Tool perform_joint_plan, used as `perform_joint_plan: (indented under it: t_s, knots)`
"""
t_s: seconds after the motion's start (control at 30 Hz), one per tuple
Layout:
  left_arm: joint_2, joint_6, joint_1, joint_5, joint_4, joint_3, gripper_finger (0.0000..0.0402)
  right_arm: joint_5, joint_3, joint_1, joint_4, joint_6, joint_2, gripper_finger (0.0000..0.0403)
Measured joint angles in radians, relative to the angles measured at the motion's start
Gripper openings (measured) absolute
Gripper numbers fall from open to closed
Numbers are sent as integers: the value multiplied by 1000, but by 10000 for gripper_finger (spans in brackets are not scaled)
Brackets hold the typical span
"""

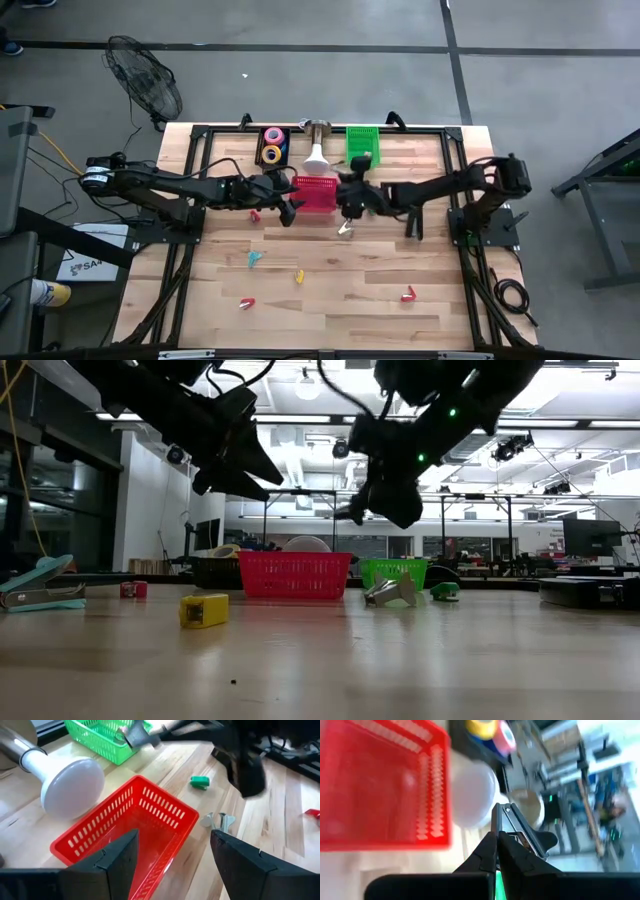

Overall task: Pick and place Stapler, Stapler remover, tape
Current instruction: Put the black staple remover into the green basket, then put the light blue staple remover into the green basket

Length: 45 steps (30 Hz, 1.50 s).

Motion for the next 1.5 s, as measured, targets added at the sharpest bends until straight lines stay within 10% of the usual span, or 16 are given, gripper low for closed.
perform_joint_plan:
  t_s: [0.93,1.5]
  knots:
    - [1,-2,0,6,-23,-1,241,-383,2,-455,-207,187,-29,9]
    - [1,-9,0,17,-65,-1,241,-341,2,-442,-256,201,-64,167]
